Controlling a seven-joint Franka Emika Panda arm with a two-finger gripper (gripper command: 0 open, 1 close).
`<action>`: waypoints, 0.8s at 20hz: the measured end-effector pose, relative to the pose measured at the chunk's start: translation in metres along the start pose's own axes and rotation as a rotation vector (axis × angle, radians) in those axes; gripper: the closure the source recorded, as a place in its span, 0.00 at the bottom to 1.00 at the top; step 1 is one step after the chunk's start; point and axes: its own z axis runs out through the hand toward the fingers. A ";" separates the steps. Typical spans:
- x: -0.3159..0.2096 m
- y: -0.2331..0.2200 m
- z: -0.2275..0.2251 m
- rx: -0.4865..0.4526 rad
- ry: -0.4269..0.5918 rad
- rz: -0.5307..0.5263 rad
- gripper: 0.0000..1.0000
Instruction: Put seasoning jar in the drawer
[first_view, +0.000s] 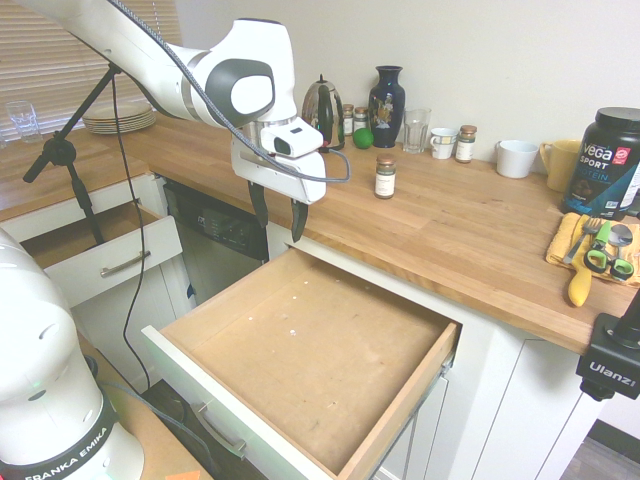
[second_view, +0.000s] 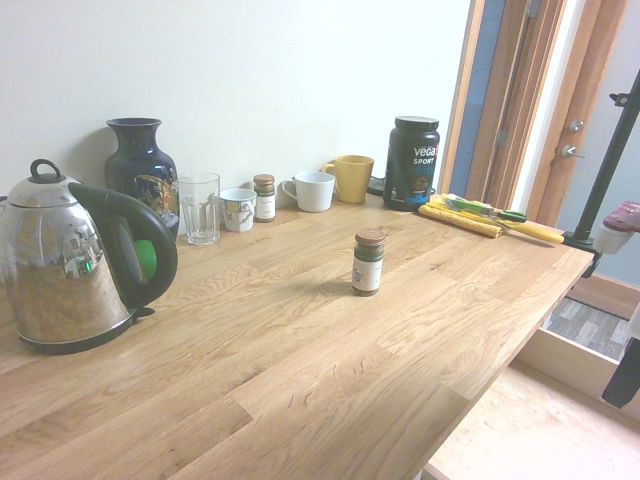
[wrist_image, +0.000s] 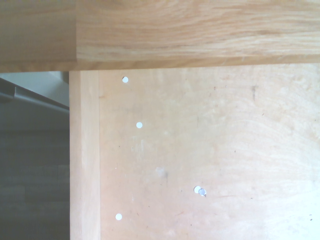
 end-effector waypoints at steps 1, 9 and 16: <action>0.000 0.000 0.000 0.000 0.000 0.000 0.00; 0.062 -0.039 -0.004 0.014 0.009 0.006 0.00; 0.111 -0.092 0.002 -0.010 0.001 -0.013 0.00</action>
